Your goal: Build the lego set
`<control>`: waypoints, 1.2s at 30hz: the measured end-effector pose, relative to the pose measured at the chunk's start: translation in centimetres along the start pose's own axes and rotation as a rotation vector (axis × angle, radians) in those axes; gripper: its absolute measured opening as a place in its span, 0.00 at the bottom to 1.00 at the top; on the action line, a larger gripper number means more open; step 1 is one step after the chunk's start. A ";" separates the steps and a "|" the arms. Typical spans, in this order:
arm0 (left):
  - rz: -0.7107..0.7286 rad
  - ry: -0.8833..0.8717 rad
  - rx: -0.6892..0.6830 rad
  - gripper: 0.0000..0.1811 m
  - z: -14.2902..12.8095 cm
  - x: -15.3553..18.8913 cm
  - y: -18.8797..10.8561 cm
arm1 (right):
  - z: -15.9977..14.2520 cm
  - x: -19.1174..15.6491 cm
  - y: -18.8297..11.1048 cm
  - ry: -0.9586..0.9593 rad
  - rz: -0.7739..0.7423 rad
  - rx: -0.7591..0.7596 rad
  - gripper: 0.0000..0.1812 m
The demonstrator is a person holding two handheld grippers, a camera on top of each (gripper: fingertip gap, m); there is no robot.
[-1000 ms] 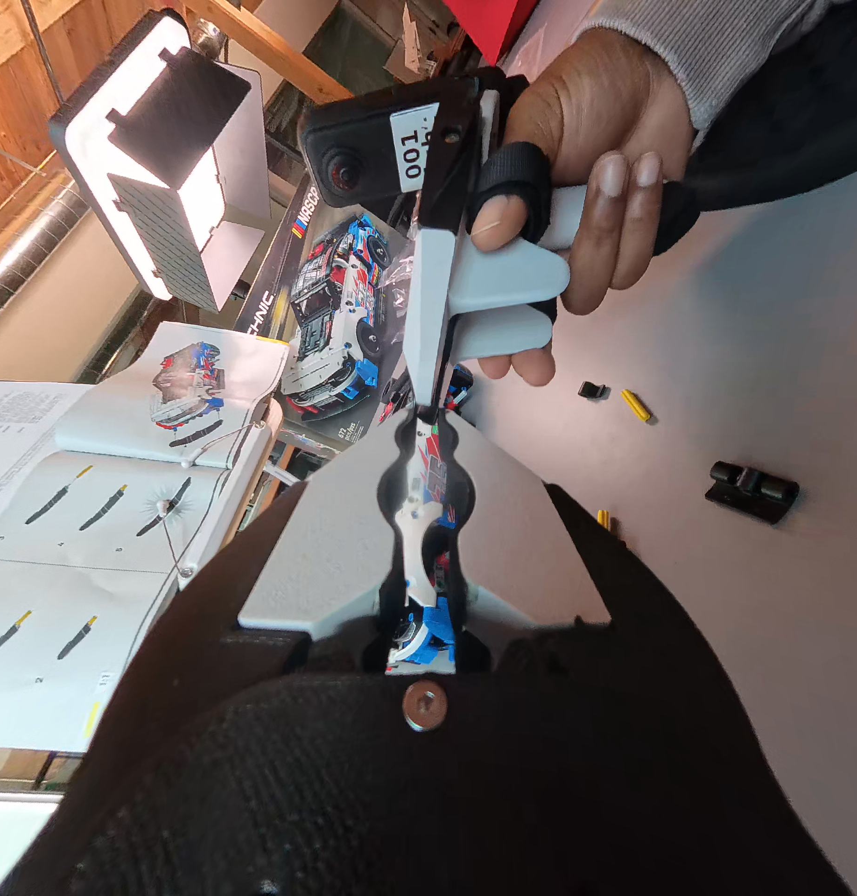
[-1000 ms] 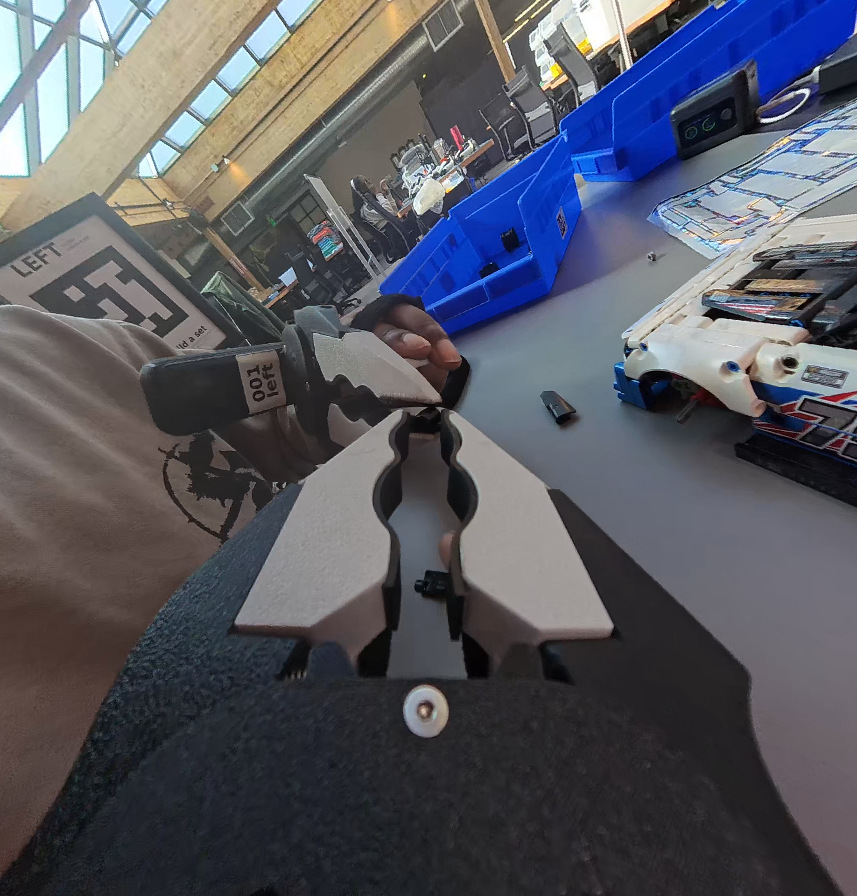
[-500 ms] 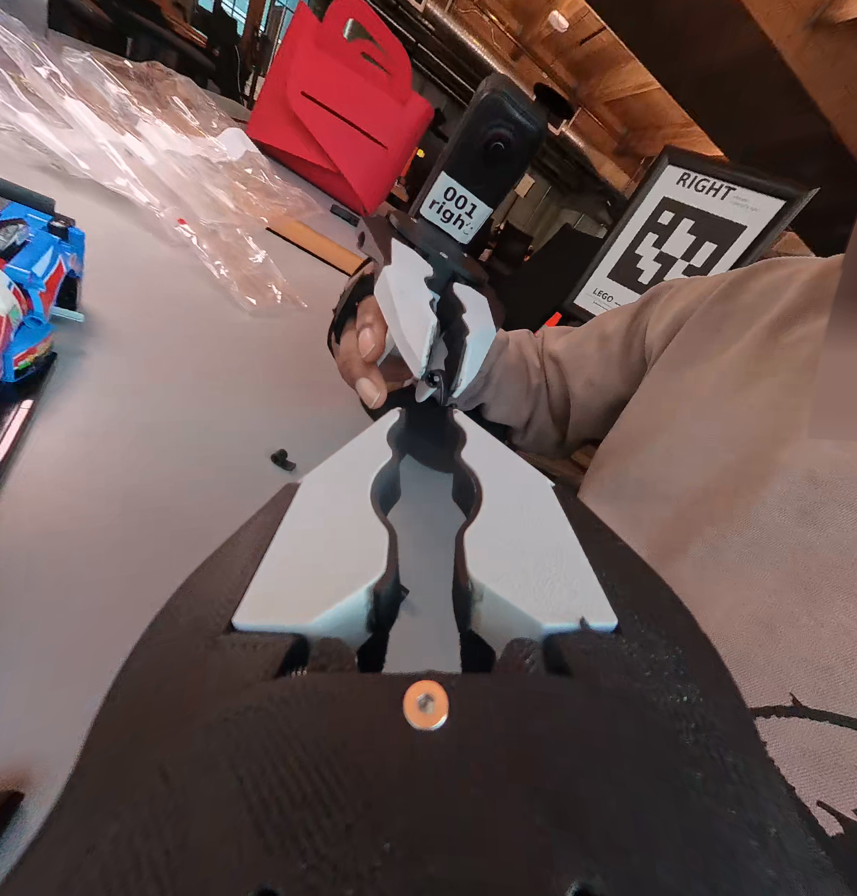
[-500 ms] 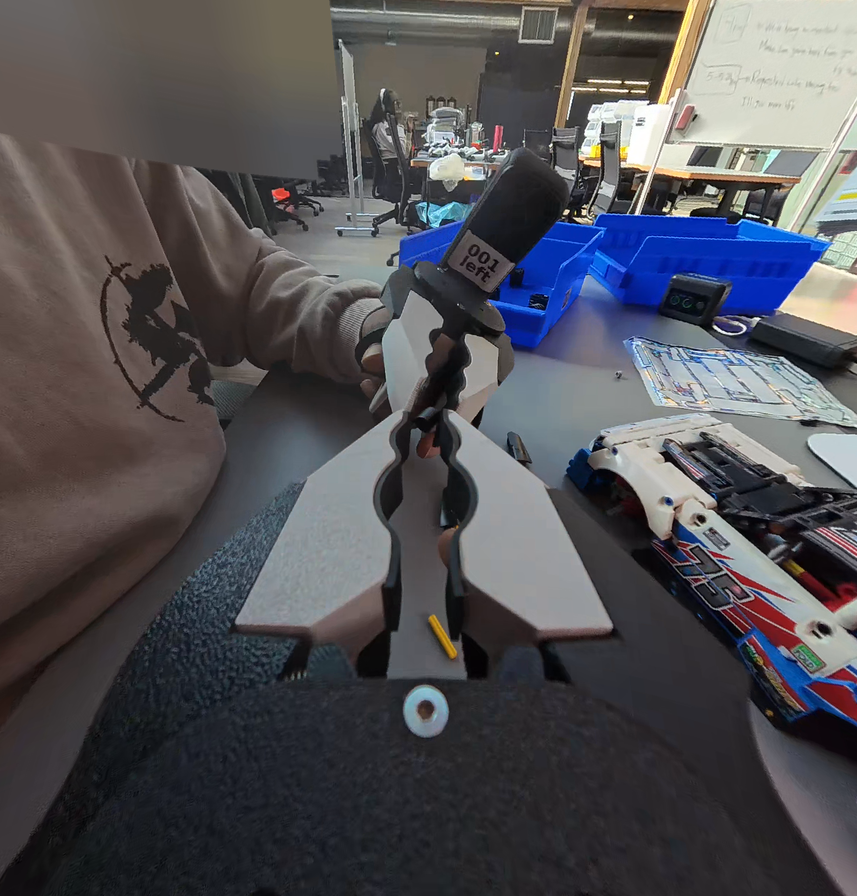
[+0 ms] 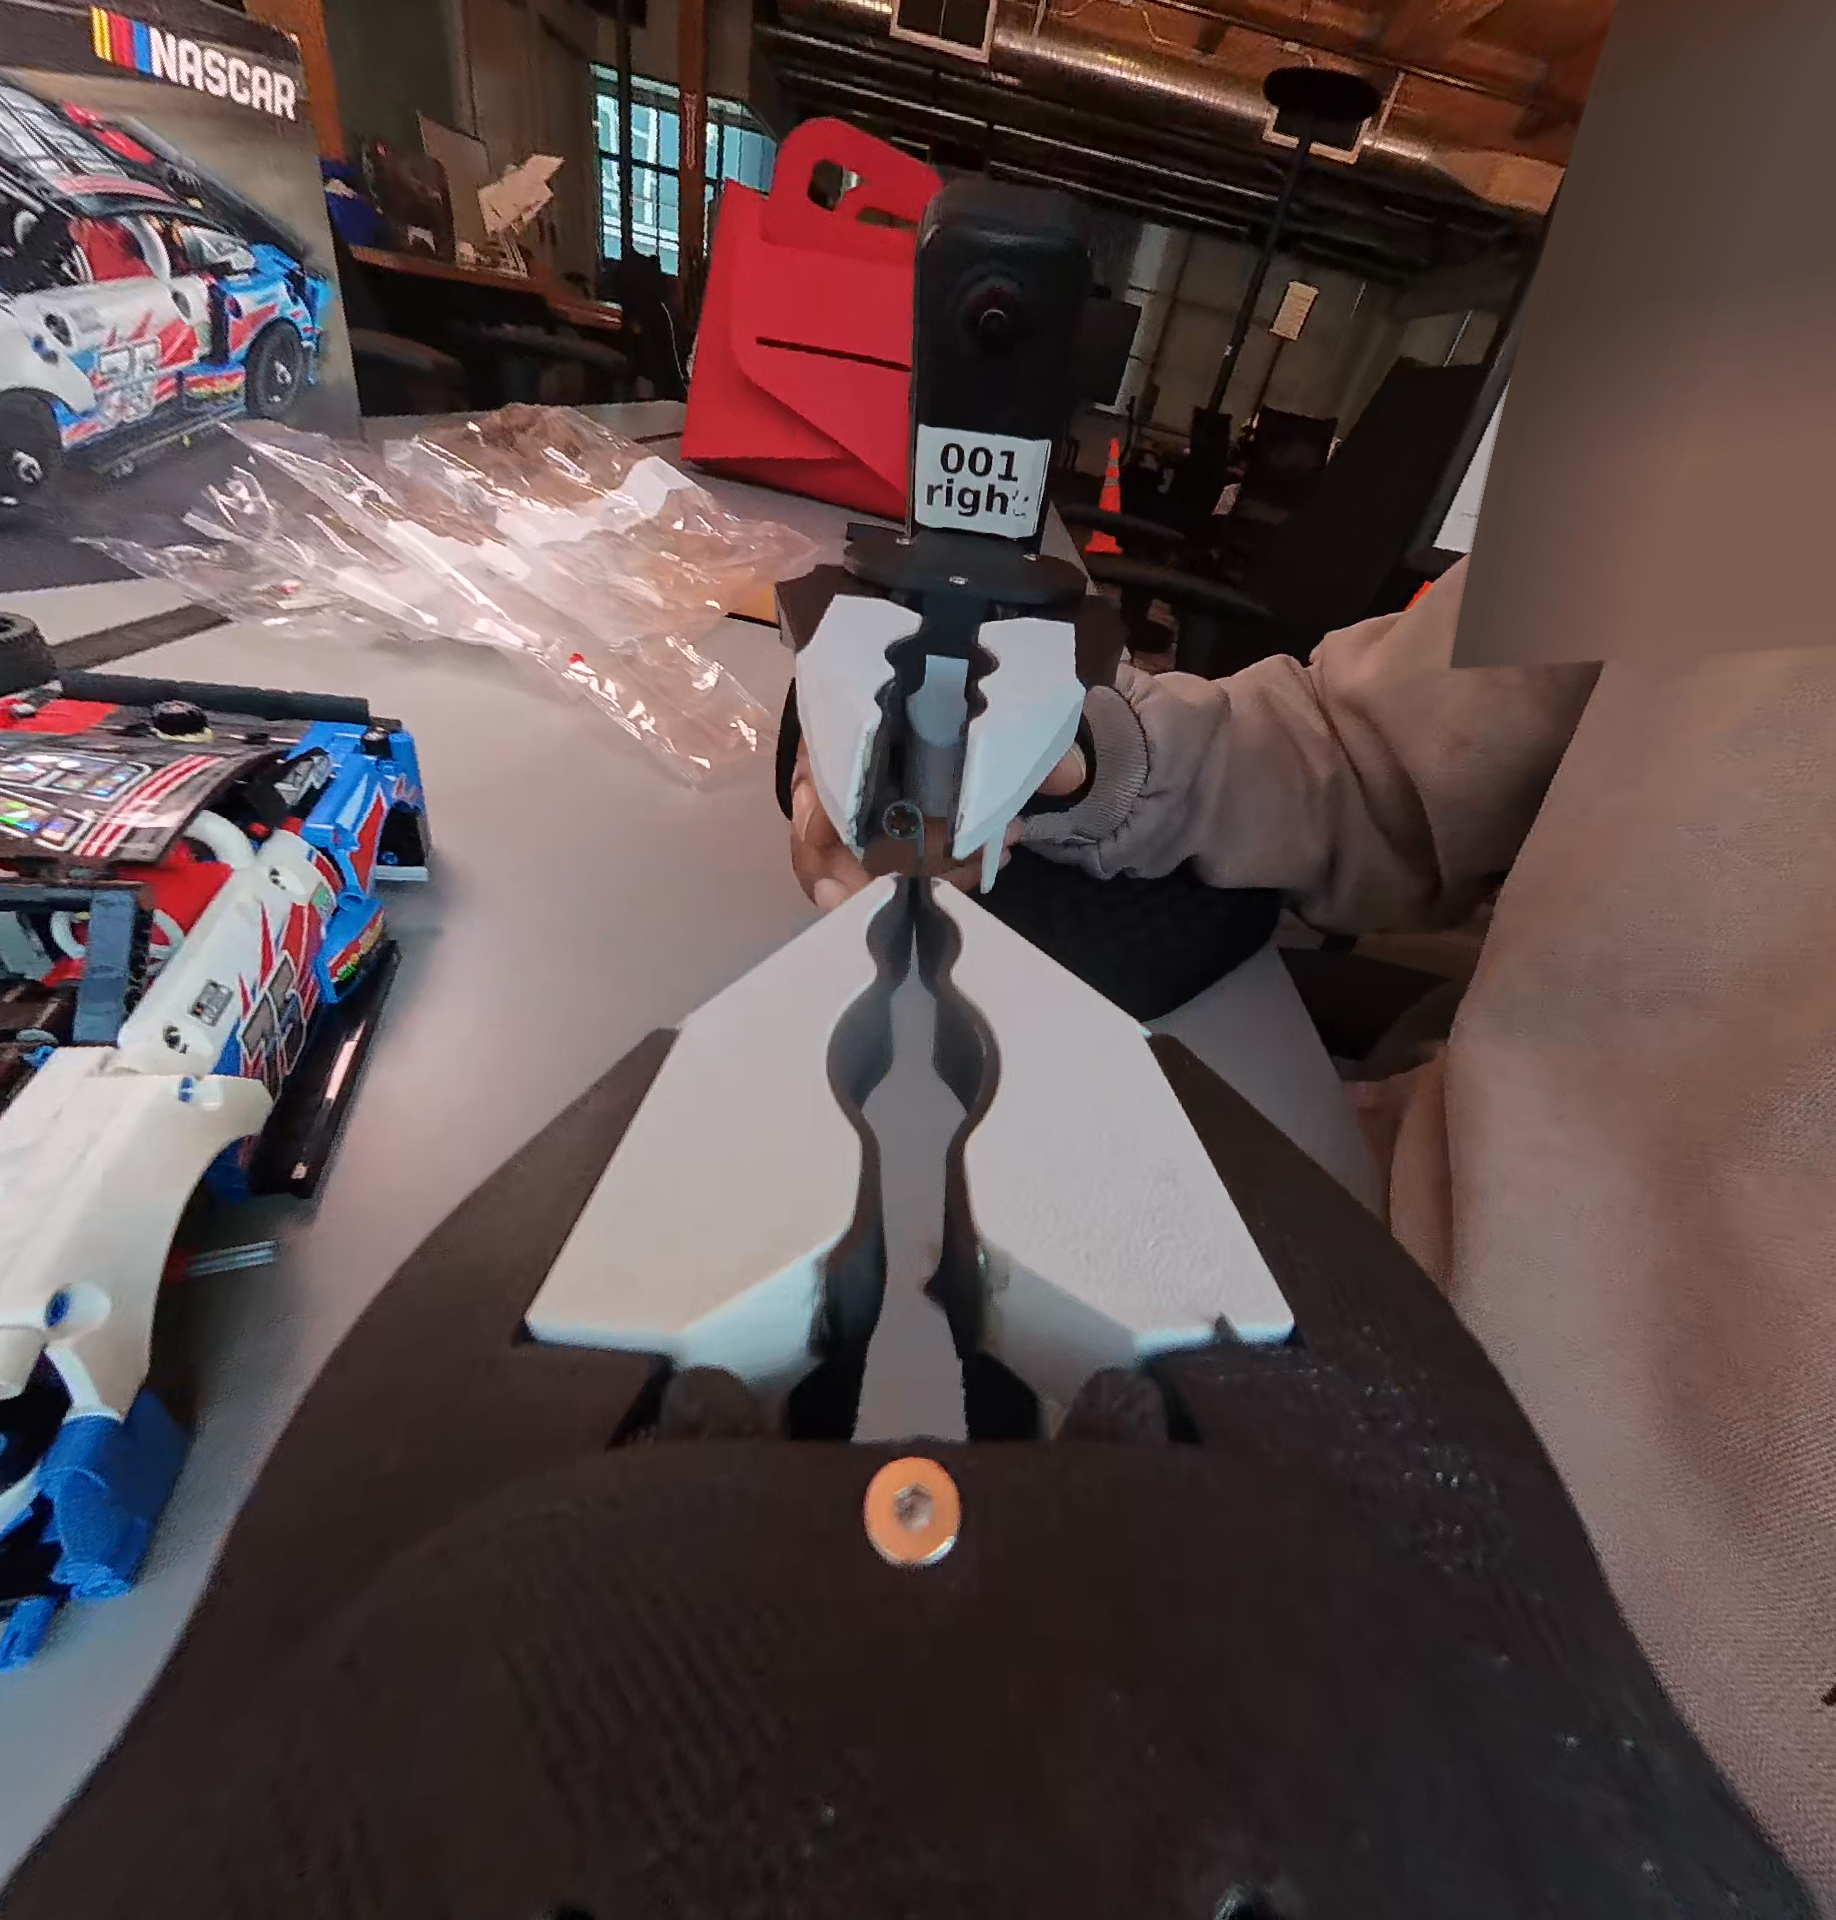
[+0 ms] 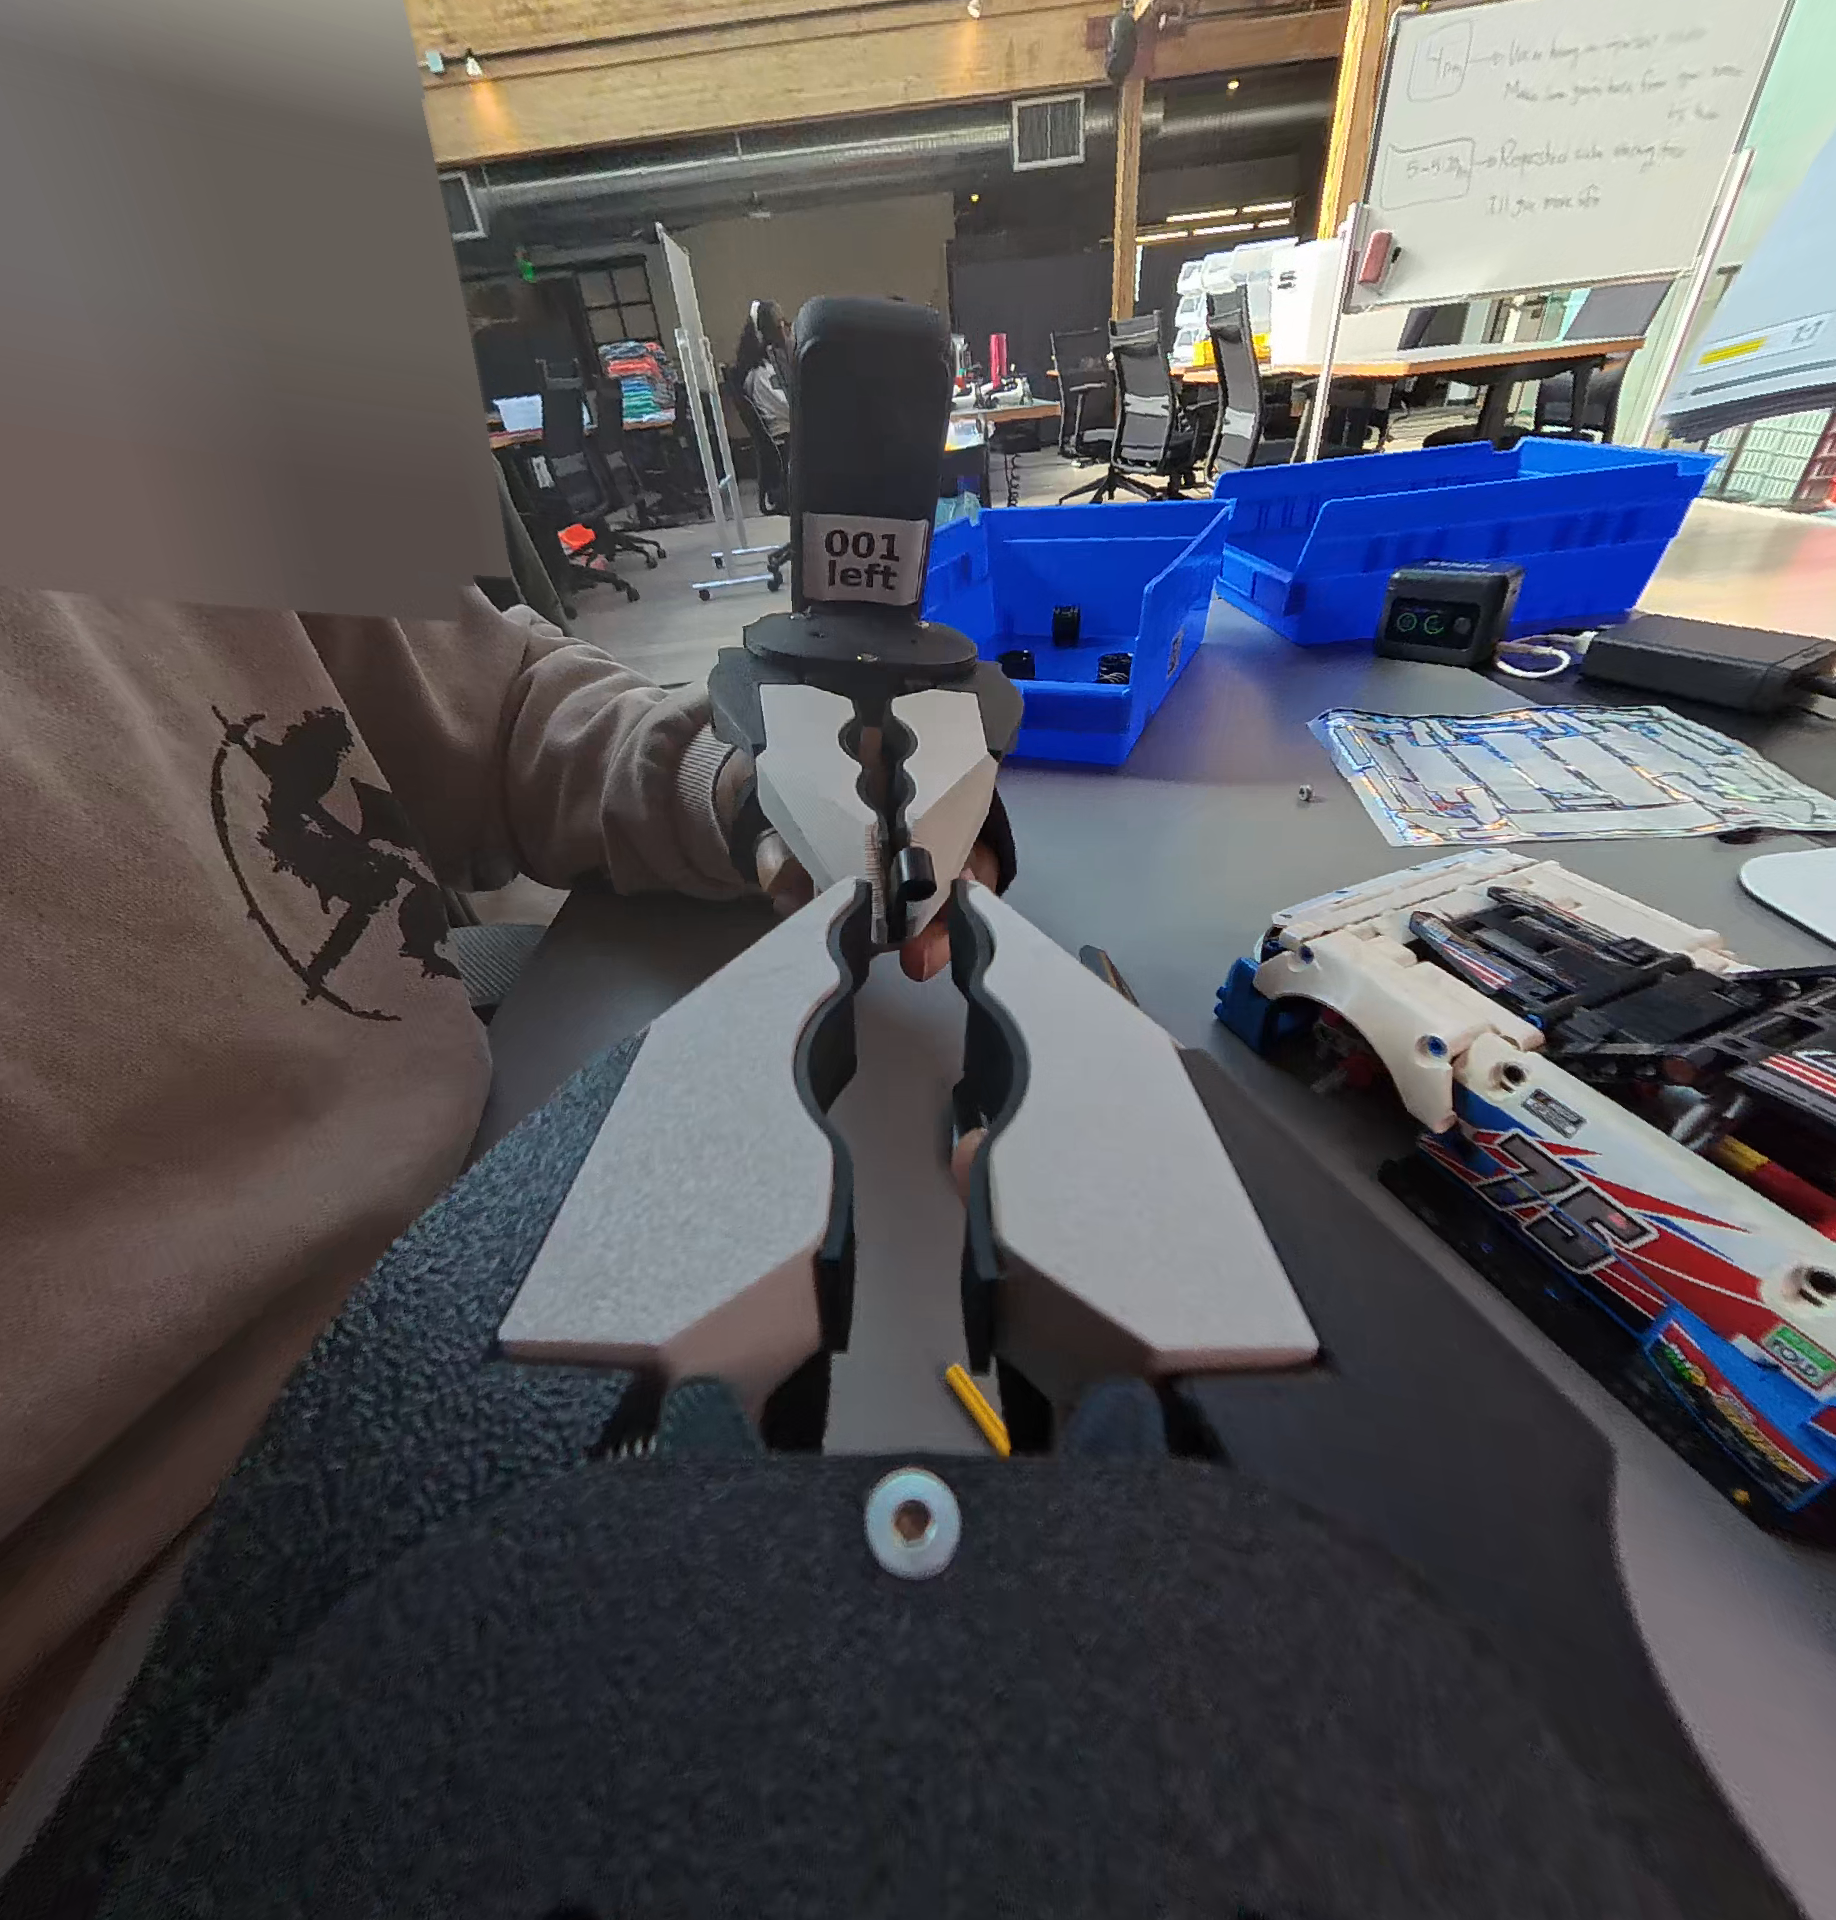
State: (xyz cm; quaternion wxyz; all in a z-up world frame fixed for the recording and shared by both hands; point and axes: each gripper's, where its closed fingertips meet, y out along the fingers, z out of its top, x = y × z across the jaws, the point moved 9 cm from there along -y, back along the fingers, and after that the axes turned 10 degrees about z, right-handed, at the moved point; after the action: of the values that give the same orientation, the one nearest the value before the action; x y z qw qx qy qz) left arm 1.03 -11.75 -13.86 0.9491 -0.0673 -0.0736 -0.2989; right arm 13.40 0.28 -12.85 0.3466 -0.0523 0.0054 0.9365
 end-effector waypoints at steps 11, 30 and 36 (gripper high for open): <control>-0.015 0.024 0.007 0.00 0.0 0.4 0.2 | 0.0 -0.3 0.3 0.037 0.054 0.026 0.02; 0.119 0.234 -0.696 0.08 -5.1 -3.4 -1.1 | -1.7 1.1 -0.6 0.089 -0.015 -0.193 0.02; 0.126 0.366 -0.697 0.06 -5.2 -2.1 -0.3 | -2.1 1.4 -0.7 0.112 -0.035 -0.225 0.02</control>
State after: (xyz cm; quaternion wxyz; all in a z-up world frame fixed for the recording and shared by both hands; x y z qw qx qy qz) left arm -0.32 -11.68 -19.27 0.8834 -0.3352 0.2068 -0.2540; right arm 13.01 1.63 -15.06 0.3541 -0.1430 -0.0811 0.9206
